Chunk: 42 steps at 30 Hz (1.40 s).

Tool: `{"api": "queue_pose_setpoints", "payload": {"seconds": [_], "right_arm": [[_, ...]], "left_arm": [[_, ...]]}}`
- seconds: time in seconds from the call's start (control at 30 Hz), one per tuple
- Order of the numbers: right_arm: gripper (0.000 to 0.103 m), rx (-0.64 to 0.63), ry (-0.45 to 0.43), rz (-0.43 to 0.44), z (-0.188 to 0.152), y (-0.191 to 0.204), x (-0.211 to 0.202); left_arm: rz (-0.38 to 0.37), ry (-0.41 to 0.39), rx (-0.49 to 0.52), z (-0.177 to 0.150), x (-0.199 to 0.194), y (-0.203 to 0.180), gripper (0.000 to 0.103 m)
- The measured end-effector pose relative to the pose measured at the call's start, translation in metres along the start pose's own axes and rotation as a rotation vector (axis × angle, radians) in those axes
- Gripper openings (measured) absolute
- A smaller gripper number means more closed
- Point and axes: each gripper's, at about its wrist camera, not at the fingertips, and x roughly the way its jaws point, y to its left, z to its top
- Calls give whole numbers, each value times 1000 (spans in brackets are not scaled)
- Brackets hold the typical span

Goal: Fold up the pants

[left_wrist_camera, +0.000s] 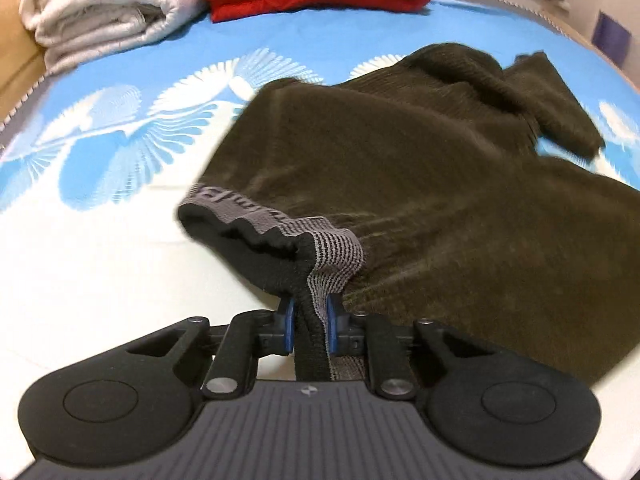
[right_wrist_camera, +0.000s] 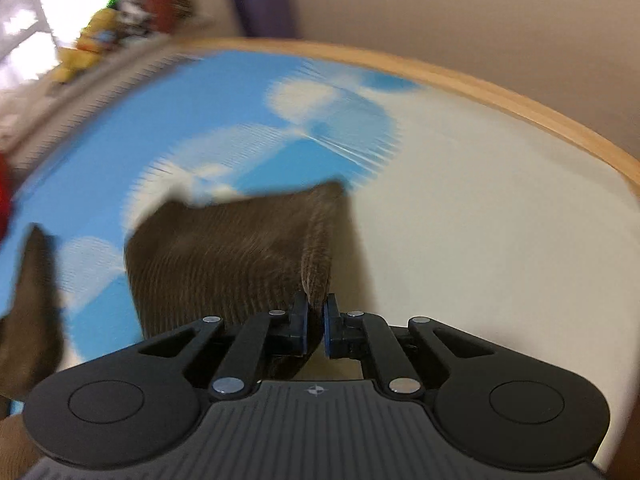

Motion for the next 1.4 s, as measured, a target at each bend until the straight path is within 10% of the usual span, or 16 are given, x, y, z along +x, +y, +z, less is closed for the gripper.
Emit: {"api": "queue_pose_setpoints", "payload": {"seconds": [0.23, 0.37, 0.63, 0.73, 0.9, 1.0, 1.13, 1.23, 1.4], "right_arm": [[12, 112, 374, 155, -40, -53, 21], [46, 147, 267, 59, -24, -84, 22], [49, 303, 223, 72, -10, -111, 48], [12, 208, 185, 51, -6, -95, 52], [5, 213, 87, -25, 1, -108, 26], [0, 200, -121, -329, 16, -134, -6], [0, 310, 96, -107, 2, -166, 18], [5, 408, 73, 50, -1, -167, 17], [53, 357, 121, 150, 3, -154, 30]], "left_arm": [[9, 129, -214, -32, -8, 84, 22], [-55, 228, -300, -46, 0, 100, 44], [-87, 310, -277, -45, 21, 82, 57], [-45, 316, -212, -47, 23, 71, 34], [-2, 243, -134, -40, 15, 55, 18], [46, 209, -53, -43, 8, 41, 17], [53, 195, -58, -47, 1, 46, 16], [87, 180, -70, -51, -9, 53, 14], [114, 164, -135, -53, -18, 70, 13]]}}
